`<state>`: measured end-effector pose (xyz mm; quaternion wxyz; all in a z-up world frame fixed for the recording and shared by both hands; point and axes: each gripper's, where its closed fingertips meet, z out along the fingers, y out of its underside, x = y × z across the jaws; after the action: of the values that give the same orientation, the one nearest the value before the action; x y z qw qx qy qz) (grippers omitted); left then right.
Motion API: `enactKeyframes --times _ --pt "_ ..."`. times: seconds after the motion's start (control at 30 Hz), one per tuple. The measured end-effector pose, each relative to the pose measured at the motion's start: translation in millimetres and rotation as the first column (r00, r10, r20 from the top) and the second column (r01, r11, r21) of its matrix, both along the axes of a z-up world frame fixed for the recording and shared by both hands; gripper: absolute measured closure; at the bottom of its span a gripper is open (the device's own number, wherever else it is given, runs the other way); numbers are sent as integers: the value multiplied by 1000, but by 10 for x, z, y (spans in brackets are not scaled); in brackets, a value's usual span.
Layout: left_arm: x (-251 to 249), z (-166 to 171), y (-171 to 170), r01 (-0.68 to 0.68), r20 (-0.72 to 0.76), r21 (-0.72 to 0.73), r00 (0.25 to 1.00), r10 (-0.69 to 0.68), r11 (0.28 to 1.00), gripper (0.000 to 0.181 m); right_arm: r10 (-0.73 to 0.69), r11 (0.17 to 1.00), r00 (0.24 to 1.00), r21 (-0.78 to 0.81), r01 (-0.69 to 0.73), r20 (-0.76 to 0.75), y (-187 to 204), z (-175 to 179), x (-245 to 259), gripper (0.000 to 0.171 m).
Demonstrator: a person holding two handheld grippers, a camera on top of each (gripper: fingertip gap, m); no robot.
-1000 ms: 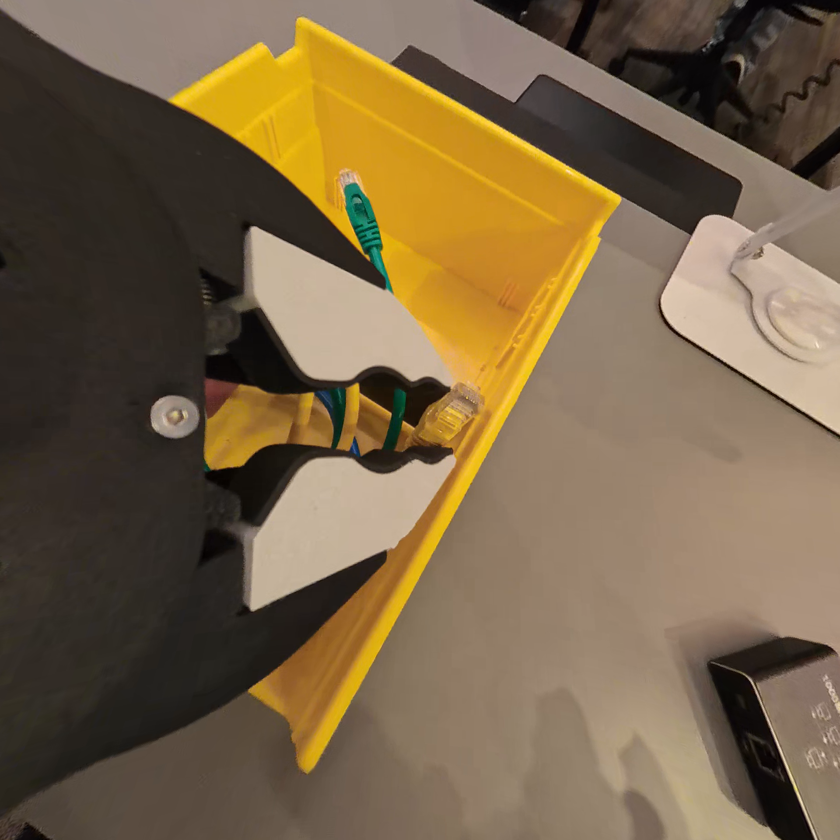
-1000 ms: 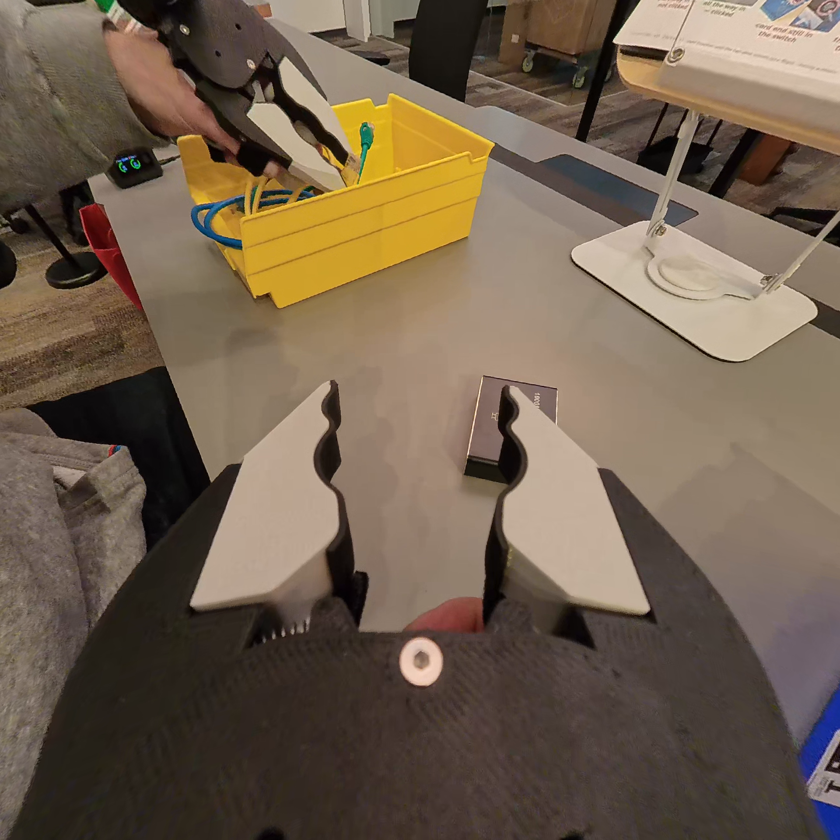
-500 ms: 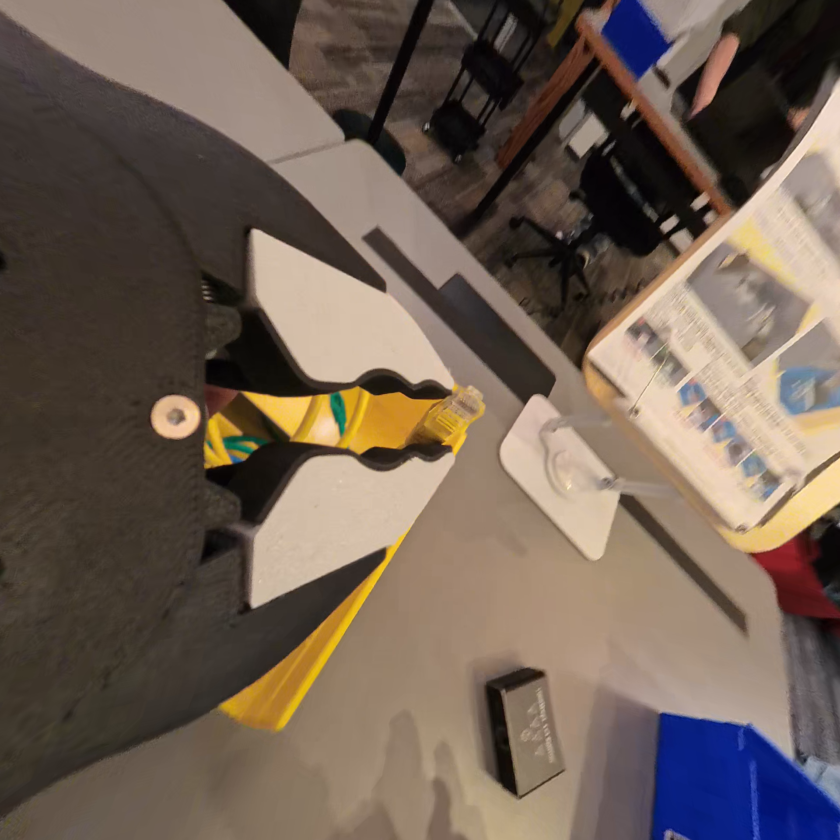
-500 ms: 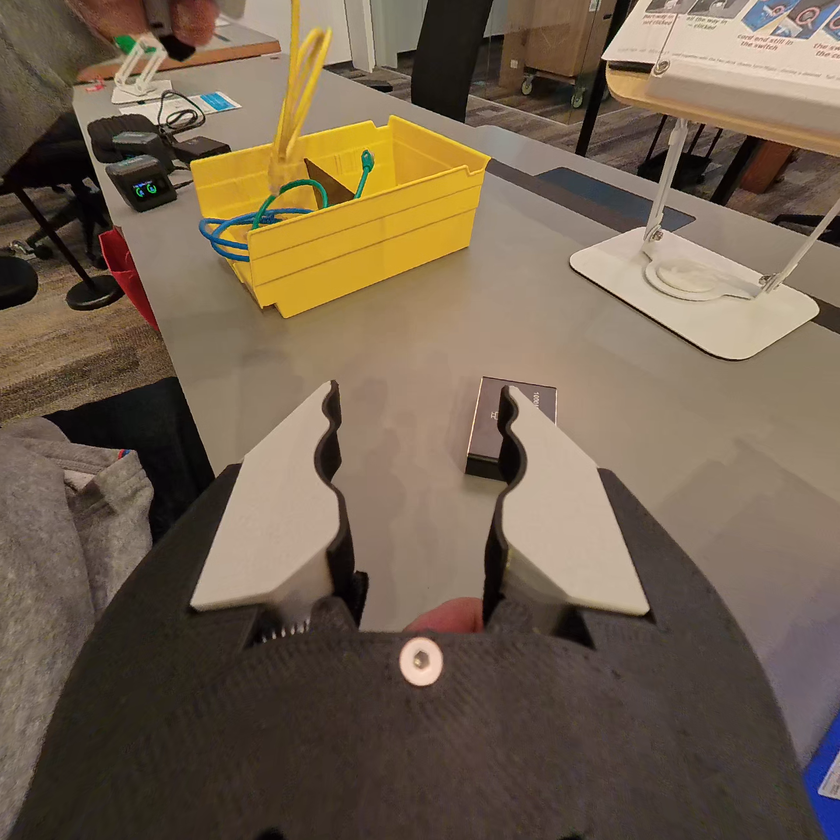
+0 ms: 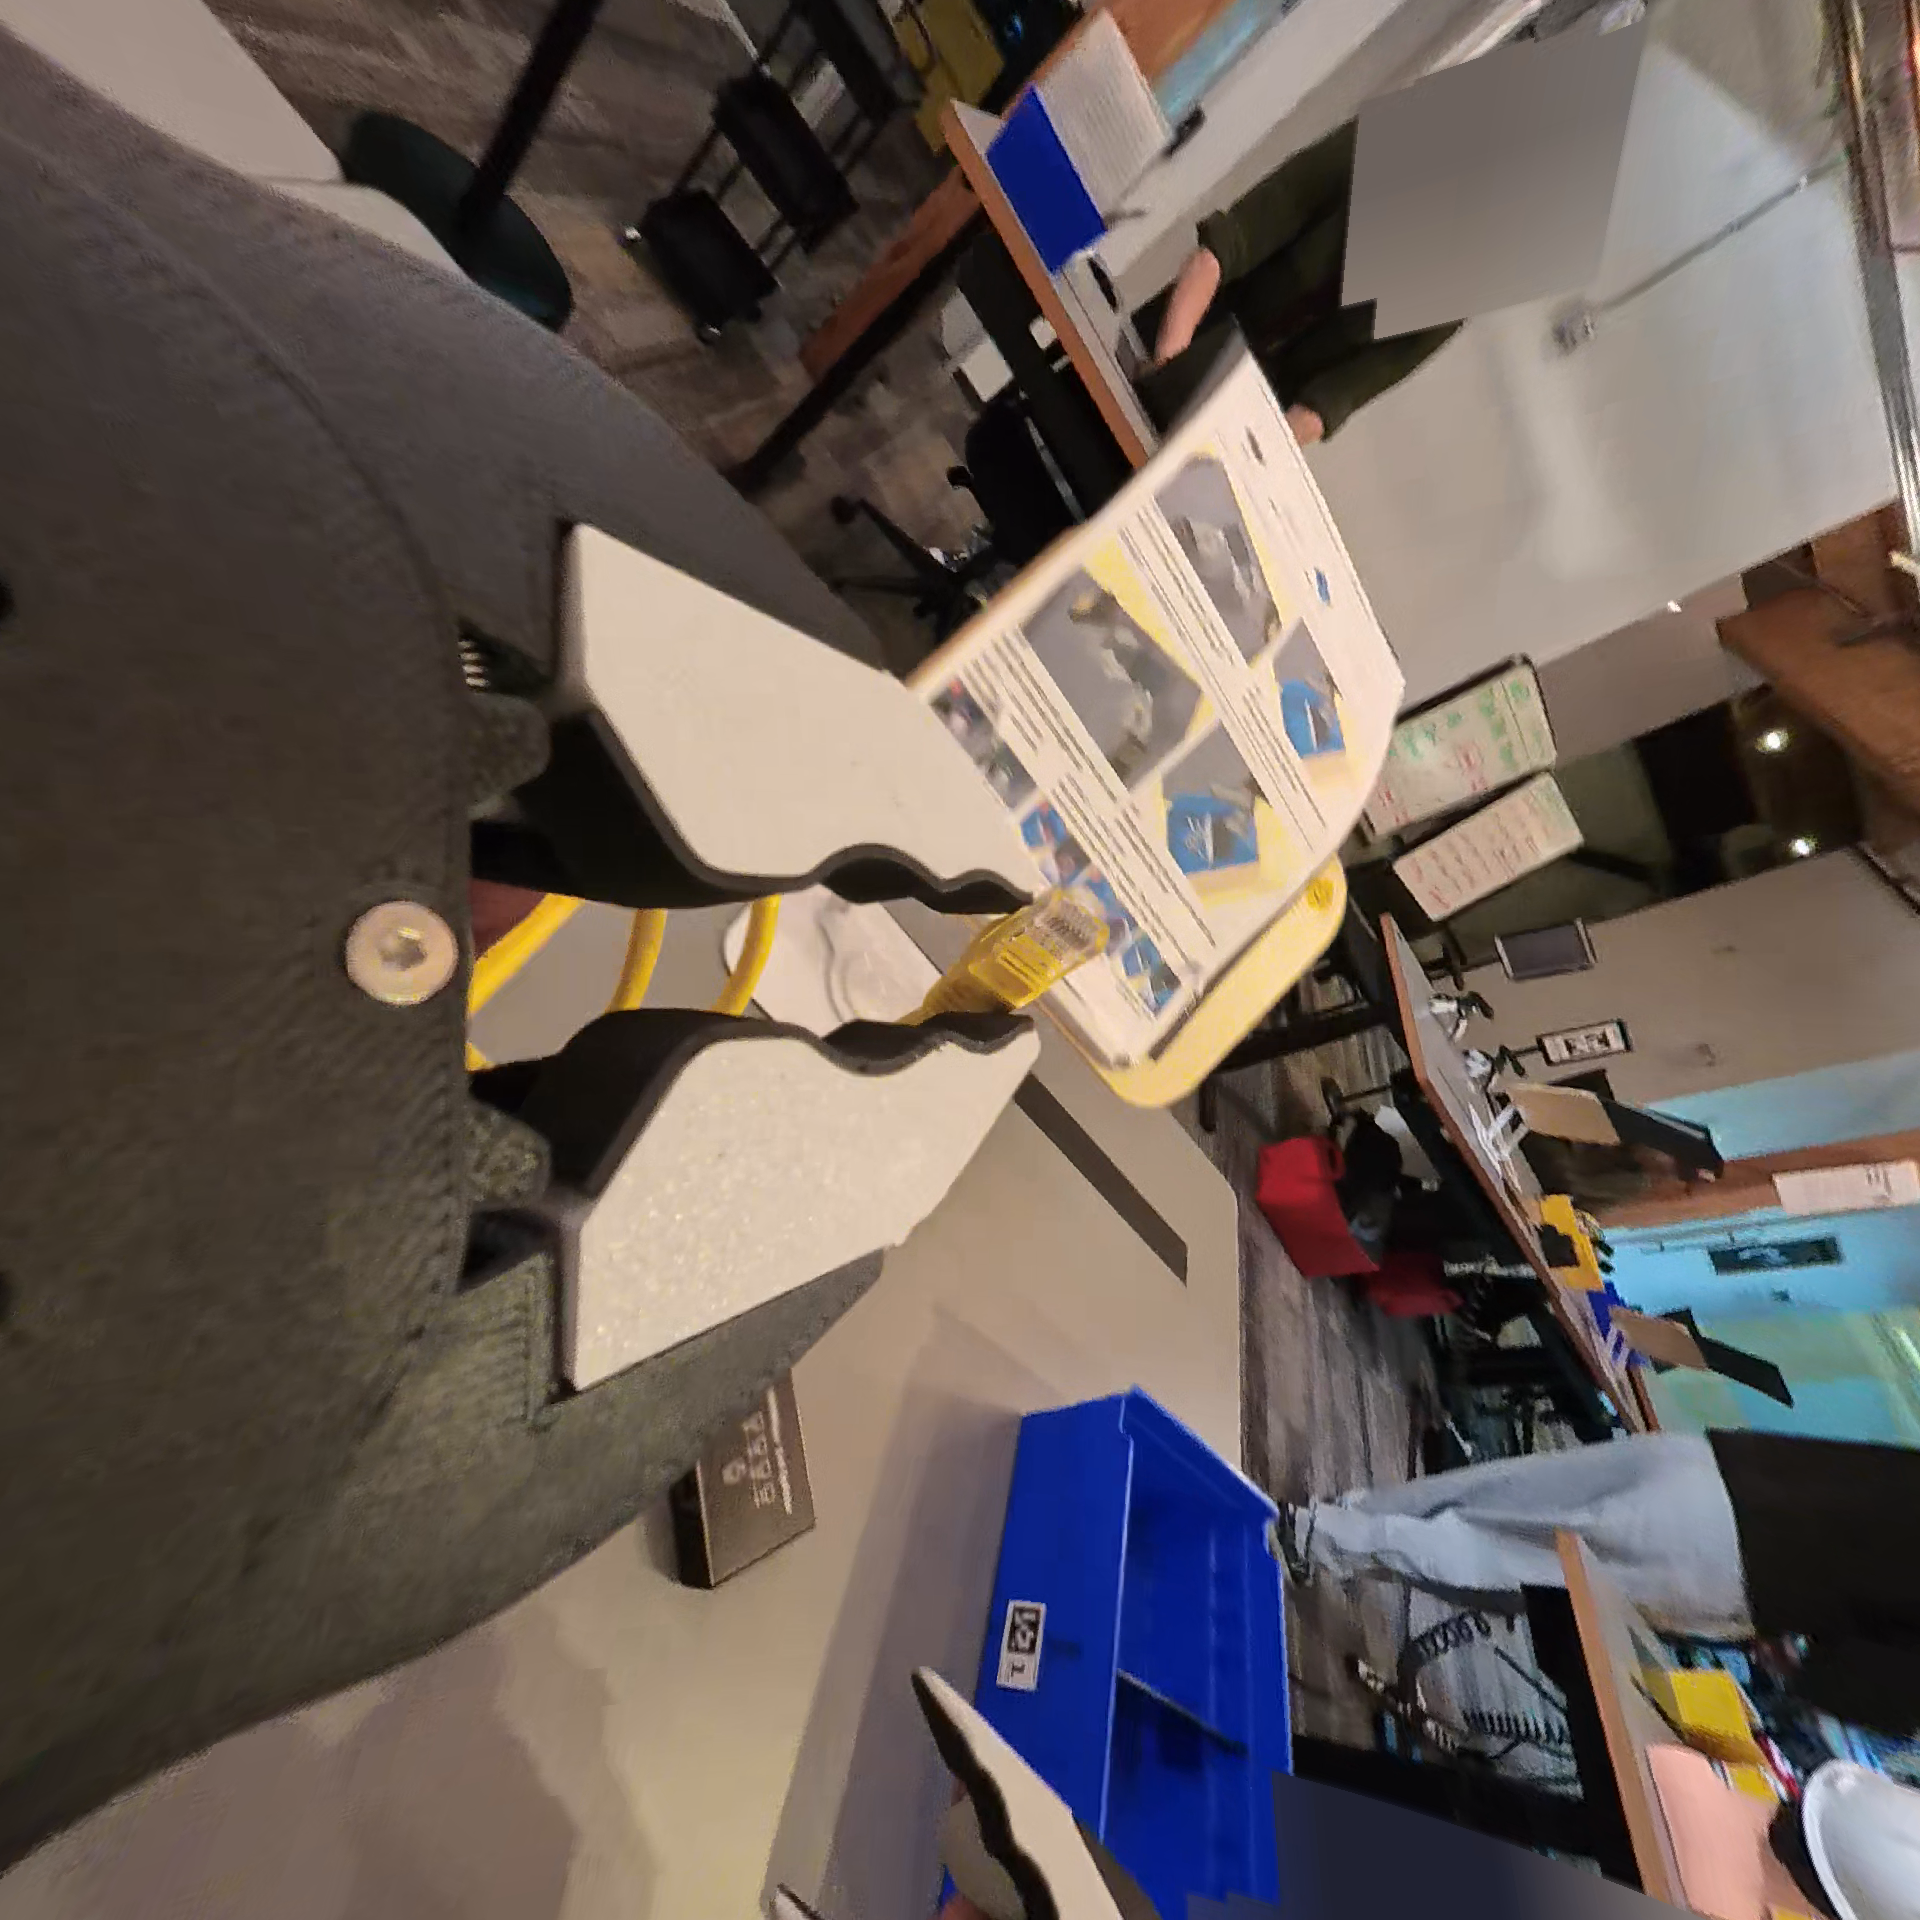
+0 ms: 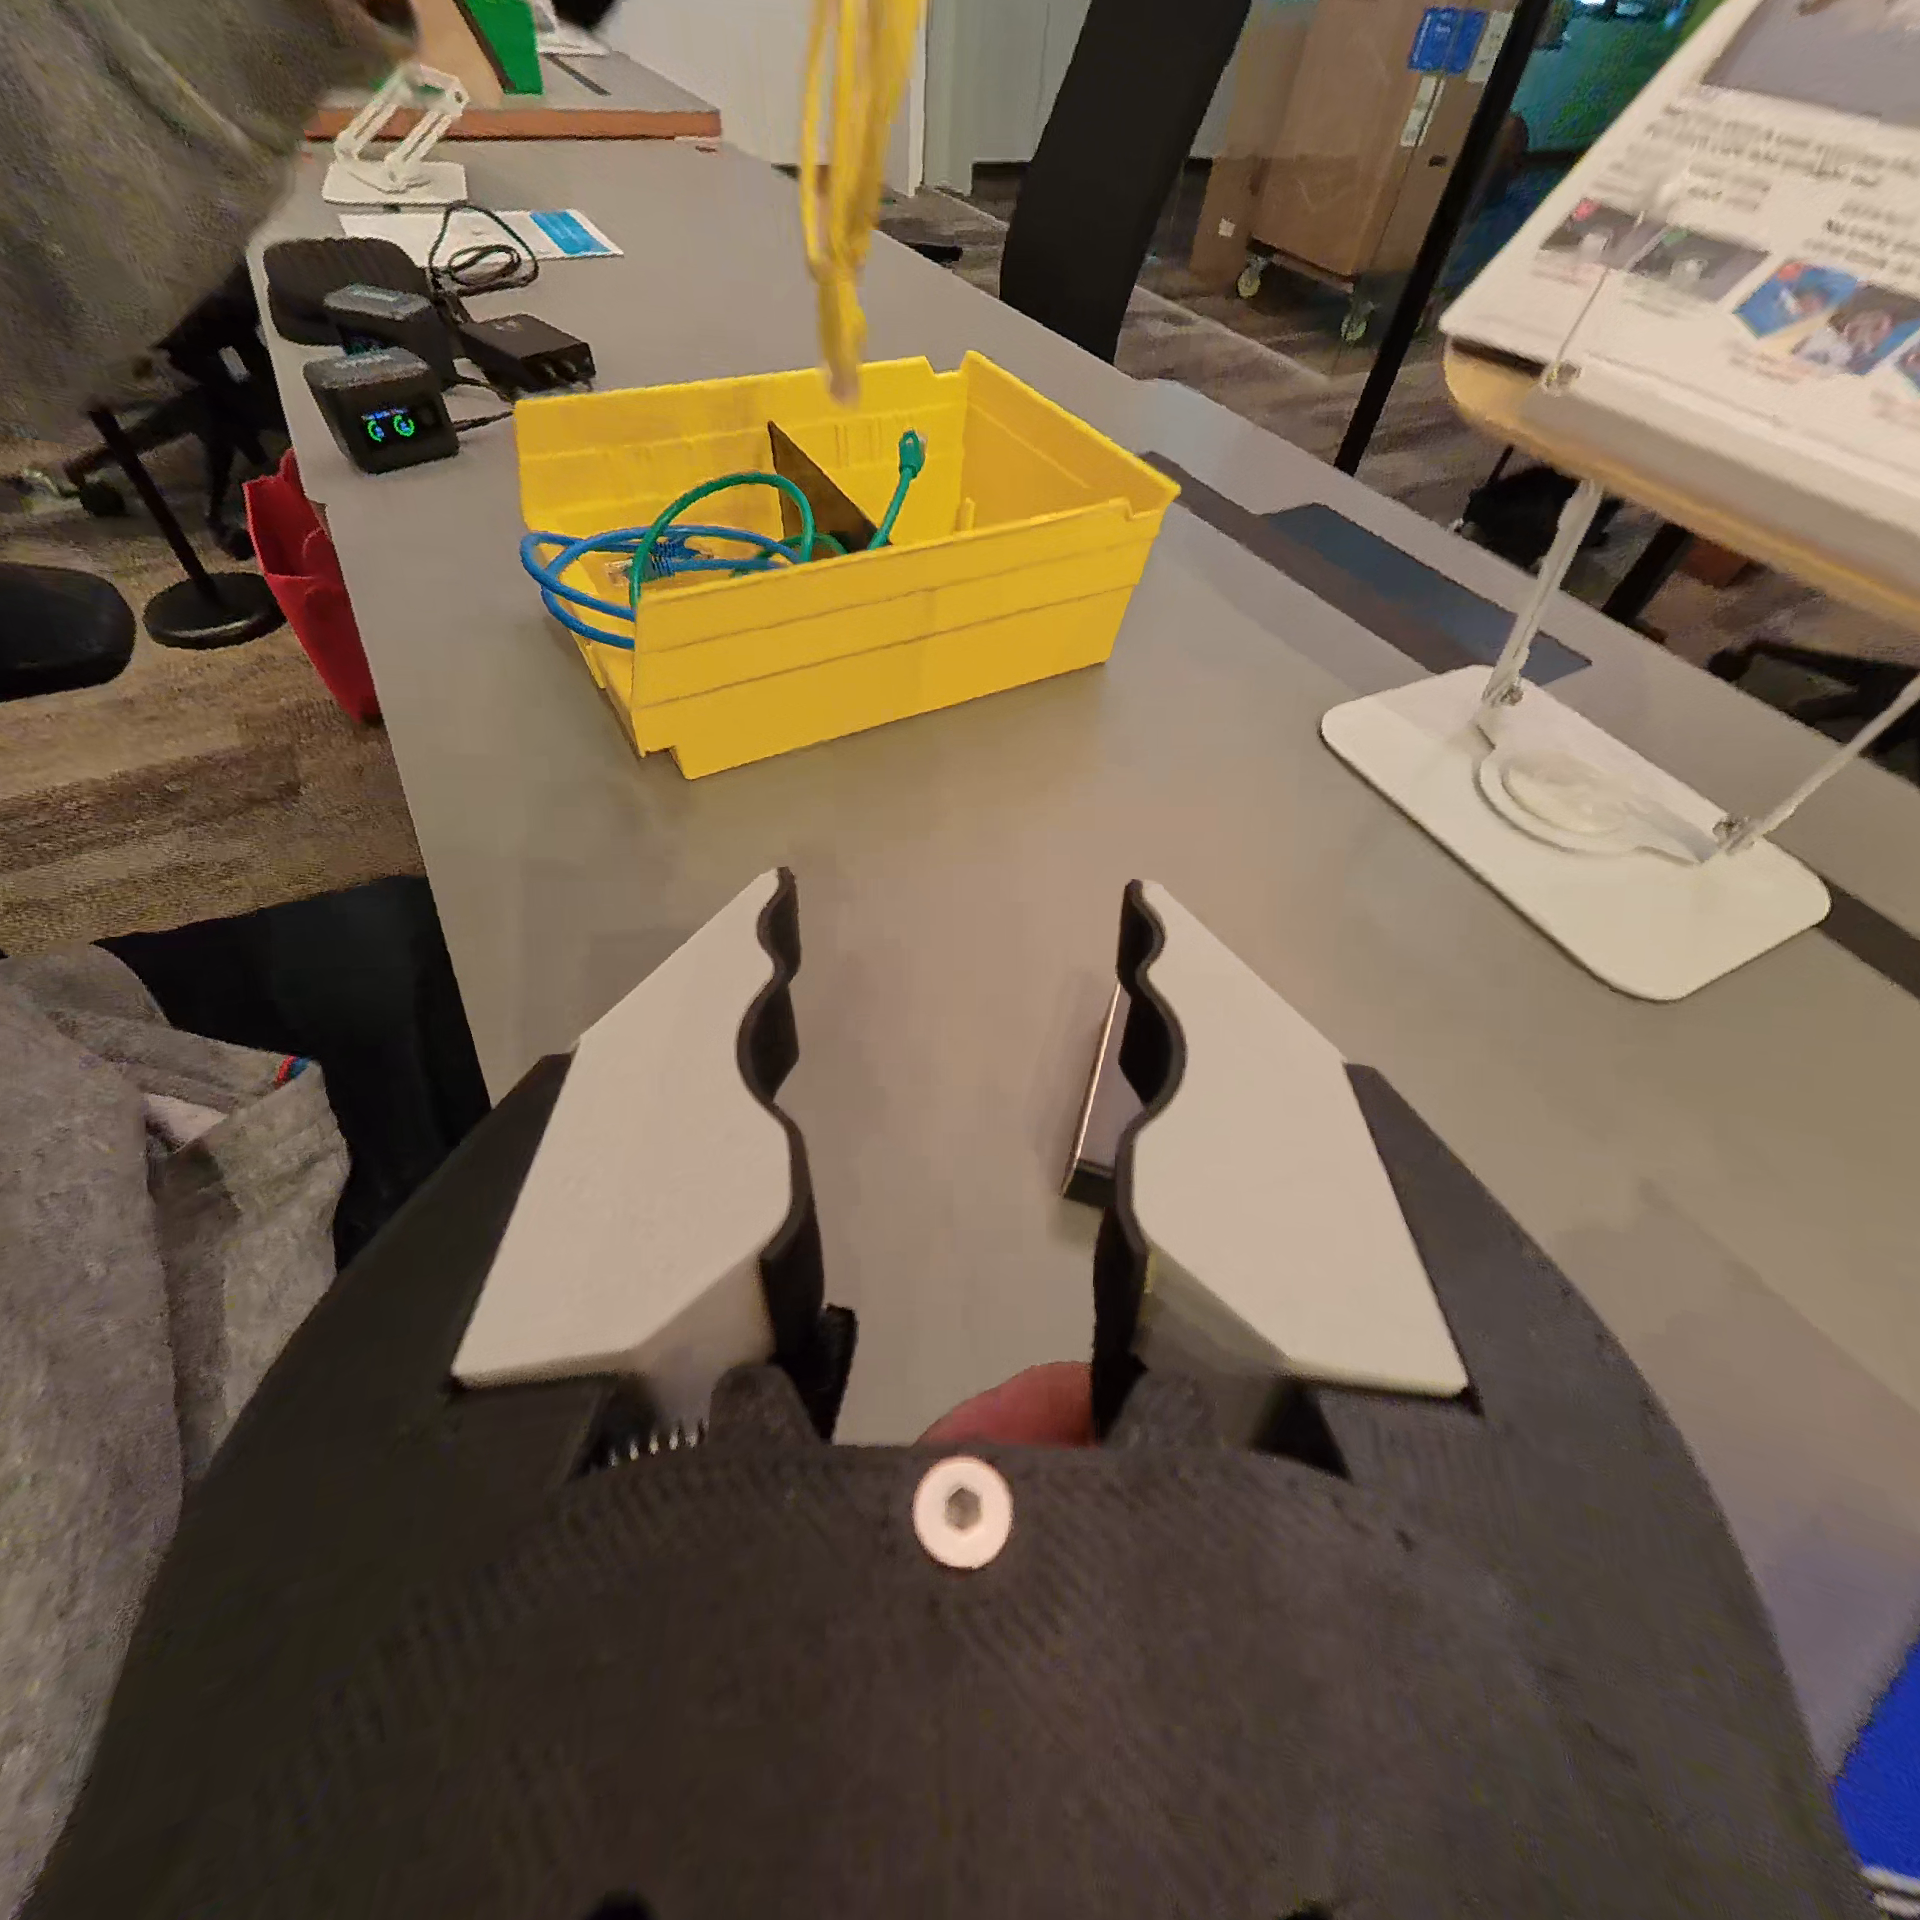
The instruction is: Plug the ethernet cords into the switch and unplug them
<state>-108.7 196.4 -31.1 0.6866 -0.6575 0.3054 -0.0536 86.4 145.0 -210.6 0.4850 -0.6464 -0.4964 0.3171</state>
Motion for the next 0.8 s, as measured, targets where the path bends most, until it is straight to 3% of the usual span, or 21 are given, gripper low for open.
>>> enactKeyframes --times 0.23,0.4,0.5,0.6,0.67,0.8 --pt "1017 -435 62 94 12 10 996 -94 996 163 -43 989 999 138 47 -28 195 405 -185 117" --pt "1324 -608 13 108 71 4 992 -108 994 163 -50 983 999 175 52 -16 359 454 -458 102" --pt "1412 -632 -51 112 87 6 990 -112 994 163 -14 981 1000 195 14 -3 368 416 -667 106" --pt "1463 -664 -125 127 84 12 988 -128 992 163 -5 976 1000 218 5 1 411 389 -813 126" --pt "1453 -686 -161 136 94 7 986 -136 991 163 3 977 1000 213 2 -21 441 409 -851 161" --pt "1357 -715 -183 137 116 8 984 -137 991 163 24 977 1000 214 -21 -13 479 420 -881 169"
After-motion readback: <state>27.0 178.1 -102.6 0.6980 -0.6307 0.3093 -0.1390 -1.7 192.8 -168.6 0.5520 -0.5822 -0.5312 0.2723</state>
